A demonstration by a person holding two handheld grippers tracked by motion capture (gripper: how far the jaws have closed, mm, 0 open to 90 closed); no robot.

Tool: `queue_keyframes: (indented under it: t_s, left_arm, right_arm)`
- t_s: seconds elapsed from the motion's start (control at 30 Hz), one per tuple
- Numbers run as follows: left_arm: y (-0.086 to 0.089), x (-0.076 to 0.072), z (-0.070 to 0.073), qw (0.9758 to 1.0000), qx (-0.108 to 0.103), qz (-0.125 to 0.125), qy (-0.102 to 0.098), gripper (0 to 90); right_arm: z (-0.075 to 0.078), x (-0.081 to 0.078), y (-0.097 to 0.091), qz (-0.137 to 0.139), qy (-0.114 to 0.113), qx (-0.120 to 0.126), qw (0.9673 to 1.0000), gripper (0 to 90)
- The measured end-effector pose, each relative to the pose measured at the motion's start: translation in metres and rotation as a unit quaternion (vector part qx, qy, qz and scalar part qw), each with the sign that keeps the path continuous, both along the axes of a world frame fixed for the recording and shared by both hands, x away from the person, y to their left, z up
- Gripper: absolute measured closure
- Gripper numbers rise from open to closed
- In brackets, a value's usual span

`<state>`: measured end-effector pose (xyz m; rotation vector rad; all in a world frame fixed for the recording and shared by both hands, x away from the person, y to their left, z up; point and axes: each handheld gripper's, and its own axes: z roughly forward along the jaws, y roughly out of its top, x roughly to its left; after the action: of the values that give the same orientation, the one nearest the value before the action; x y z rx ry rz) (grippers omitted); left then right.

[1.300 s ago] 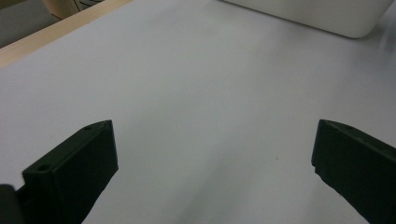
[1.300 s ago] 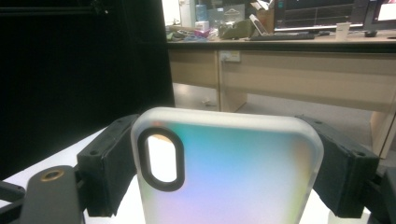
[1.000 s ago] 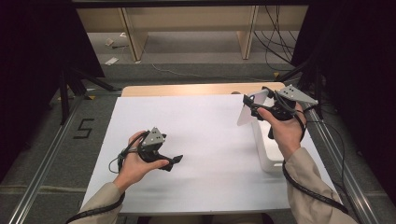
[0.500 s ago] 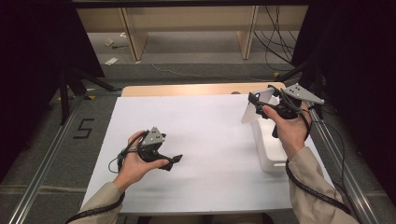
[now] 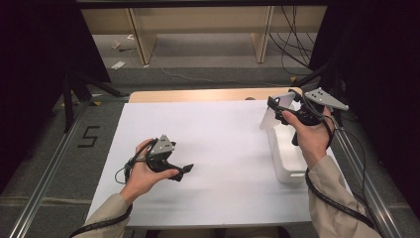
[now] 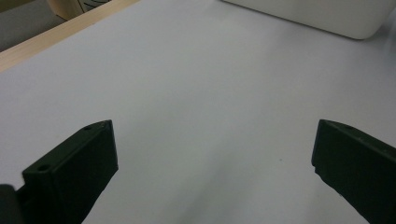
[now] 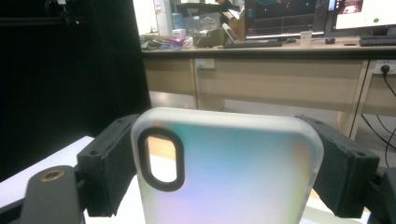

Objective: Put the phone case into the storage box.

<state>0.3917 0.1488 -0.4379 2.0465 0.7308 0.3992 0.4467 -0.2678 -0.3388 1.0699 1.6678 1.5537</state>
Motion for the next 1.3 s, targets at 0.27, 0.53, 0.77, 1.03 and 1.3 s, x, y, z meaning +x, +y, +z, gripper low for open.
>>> queue_keyframes:
  t_s: [0.27, 0.53, 0.77, 1.03, 1.3]
  left_arm:
    - [0.0, 0.0, 0.0, 1.0, 0.0, 0.002, -0.001, 0.0]
    - [0.001, 0.0, 0.001, 1.0, -0.001, 0.003, -0.002, 0.0]
    - [0.001, 0.0, 0.001, 1.0, -0.003, 0.003, -0.002, 0.0]
    - [0.001, 0.0, 0.001, 1.0, -0.005, 0.003, -0.002, 0.0]
    - [0.001, 0.0, 0.001, 1.0, -0.004, 0.005, -0.003, 0.0]
  right_arm:
    - [0.0, 0.0, -0.003, -0.006, 0.0, -0.002, 1.0, 18.7]
    - [0.0, 0.001, -0.006, -0.012, 0.0, -0.002, 0.9999, 18.7]
    - [0.0, 0.001, -0.008, -0.018, 0.0, -0.002, 0.9998, 18.7]
    - [0.0, 0.001, -0.01, -0.022, 0.0, -0.001, 0.9998, 18.7]
    - [0.0, 0.002, -0.014, -0.028, 0.0, 0.0, 0.9996, 18.7]
